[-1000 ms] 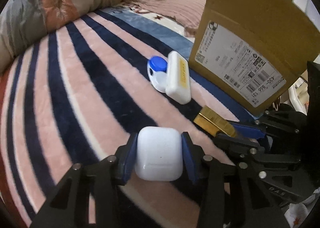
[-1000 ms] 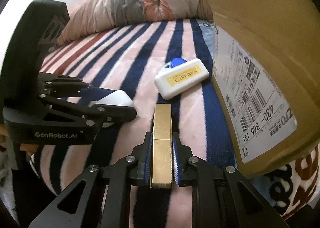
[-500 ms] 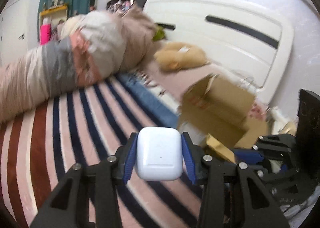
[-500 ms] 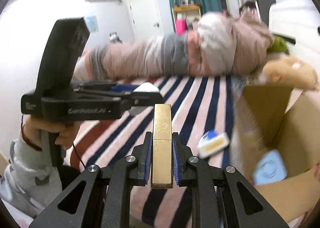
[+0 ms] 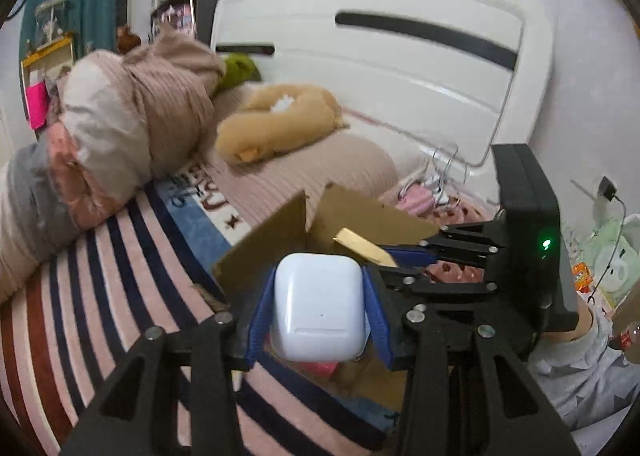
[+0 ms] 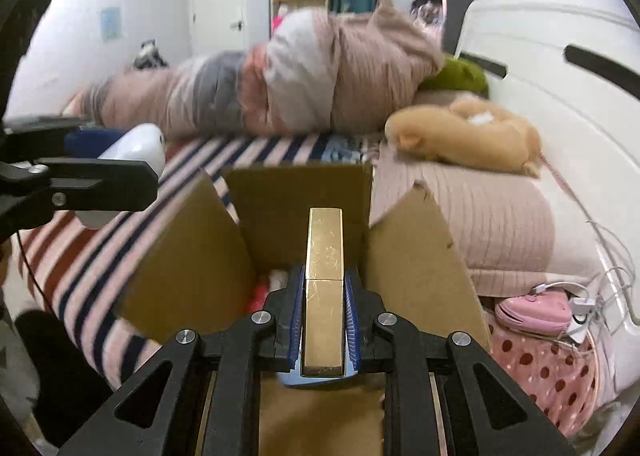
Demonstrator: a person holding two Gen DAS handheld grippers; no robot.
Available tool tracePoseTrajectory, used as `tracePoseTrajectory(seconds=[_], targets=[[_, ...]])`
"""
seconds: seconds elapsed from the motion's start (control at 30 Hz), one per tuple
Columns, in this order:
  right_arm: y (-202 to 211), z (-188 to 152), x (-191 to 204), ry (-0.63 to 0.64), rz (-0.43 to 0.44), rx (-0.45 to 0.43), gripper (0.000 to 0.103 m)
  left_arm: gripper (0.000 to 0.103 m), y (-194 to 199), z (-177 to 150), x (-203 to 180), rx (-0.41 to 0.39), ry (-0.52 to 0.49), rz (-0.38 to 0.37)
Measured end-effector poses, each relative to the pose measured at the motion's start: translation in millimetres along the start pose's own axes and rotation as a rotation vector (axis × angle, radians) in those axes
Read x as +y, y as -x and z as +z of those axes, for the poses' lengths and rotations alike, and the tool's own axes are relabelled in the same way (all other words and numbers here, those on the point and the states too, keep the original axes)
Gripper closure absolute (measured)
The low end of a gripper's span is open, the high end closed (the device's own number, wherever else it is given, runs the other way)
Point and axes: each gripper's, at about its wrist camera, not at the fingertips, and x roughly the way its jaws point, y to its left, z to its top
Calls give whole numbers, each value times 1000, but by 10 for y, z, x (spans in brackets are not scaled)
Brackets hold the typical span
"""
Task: Organize rigid objects
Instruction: 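Lower the gold tube and earbud case into the box and open both grippers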
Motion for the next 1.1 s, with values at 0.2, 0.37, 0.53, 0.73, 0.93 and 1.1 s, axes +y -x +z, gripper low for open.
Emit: tracePoseTrajectory(seconds=[0.2,0.37,0.53,0.73,0.93,1.1], targets=[[-427,62,-100,98,-8,108,89,64,-463,66,42,104,17,53],[-576,42,-154,128,-17,150,89,64,-609,96,92,139,18,78],[-588,25,-168,121,-13,147,89,64,-588,60,138,134,28,92],[-577,30,-149,115,-22,160,89,56,-375,27,212,101,49,80],[-341,124,-22,96,-24,114,87,45,12,-56,452,51,86,121],[60,233,353,85,61,5,79,44,307,-263,734,37,105,158]])
